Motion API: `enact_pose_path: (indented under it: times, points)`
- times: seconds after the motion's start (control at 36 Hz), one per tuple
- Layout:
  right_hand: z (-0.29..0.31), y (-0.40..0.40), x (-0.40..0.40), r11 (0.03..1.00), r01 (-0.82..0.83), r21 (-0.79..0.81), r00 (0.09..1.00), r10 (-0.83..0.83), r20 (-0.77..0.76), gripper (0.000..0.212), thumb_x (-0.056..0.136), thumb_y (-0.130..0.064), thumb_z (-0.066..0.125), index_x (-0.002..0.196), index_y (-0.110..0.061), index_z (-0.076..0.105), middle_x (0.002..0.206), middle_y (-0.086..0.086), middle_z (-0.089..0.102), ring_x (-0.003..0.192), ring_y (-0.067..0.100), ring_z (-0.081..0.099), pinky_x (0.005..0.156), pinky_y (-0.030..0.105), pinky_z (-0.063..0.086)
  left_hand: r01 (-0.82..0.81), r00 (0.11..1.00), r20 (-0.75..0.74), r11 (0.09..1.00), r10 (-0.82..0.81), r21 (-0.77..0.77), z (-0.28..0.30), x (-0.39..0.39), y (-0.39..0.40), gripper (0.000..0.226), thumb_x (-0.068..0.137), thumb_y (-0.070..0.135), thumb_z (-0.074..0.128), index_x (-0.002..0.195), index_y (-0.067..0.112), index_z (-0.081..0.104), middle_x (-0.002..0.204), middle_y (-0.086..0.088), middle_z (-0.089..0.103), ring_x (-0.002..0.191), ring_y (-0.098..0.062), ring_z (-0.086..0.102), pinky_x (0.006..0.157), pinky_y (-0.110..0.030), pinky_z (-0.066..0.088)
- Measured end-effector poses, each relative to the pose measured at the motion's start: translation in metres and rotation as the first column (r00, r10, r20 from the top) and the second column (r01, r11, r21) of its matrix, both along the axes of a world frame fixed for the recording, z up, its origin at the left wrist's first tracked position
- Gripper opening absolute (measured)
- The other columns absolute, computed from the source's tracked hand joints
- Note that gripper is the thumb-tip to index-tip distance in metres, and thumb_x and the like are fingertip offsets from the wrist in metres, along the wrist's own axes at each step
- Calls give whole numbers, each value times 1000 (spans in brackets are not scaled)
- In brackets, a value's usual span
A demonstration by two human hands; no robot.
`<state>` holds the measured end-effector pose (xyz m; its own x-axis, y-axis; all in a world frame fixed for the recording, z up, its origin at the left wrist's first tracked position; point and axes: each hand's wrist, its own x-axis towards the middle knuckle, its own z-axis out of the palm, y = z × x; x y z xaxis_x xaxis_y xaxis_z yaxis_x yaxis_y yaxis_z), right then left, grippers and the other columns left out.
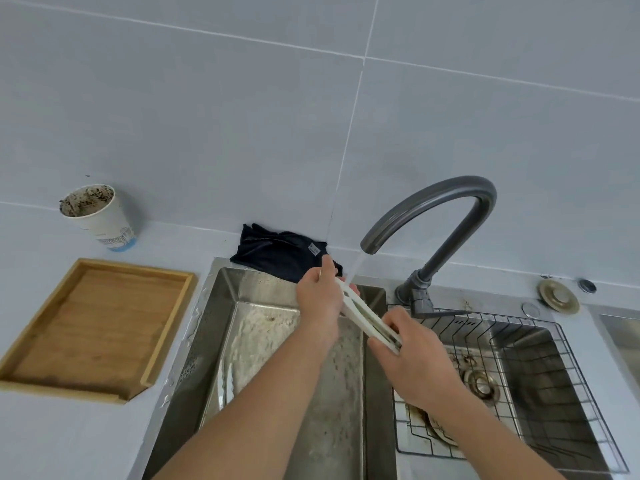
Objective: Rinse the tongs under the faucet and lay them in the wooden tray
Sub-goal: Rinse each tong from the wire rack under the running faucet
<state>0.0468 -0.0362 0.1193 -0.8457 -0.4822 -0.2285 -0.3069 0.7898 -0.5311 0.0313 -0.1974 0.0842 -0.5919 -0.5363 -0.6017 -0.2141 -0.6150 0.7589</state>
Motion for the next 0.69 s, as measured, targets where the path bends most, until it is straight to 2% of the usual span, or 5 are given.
enact_pose_path:
  times: [0.06,0.17,0.33,0.47,0.69]
  points:
    - [0,-3,-2,1000,21,-15,1000,-21,8,19,95,-36,61,88,-33,43,75,-6,62,55,9,60,41,16,42,40,998,-41,999,-40,-1,2,1,9,21,95,36,64,106,19,58,72,-9,72,60,-21,70,69,-45,64]
    - [-1,-11,-2,990,69,-121,997,-63,49,16,96,-35,60,90,-36,45,74,-8,63,53,1,62,40,14,40,207,964,-151,973,-220,-100,0,9,29,101,71,7,83,142,50,26,115,-13,60,99,-30,69,83,-42,62]
    - [-5,0,-2,980,52,-192,993,-31,111,21,89,-35,69,85,-33,49,74,-3,62,50,1,53,43,16,43,126,988,-52,960,-143,-251,1,7,6,19,88,36,68,101,33,54,97,-17,72,84,-34,74,74,-49,63]
    - [-1,2,-6,948,155,-277,948,-64,311,26,81,-33,77,89,-35,53,83,3,68,54,11,60,42,22,47,90,989,-103,985,-106,-151,5,5,-1,22,96,43,56,95,21,60,72,-11,74,66,-29,75,72,-52,64]
    - [2,-4,-16,801,544,-249,514,-84,854,40,103,-47,44,116,-15,65,82,18,70,46,19,43,37,22,31,85,979,-192,990,-62,114,10,4,-1,18,101,33,53,109,18,60,92,-18,65,64,-24,70,67,-39,63]
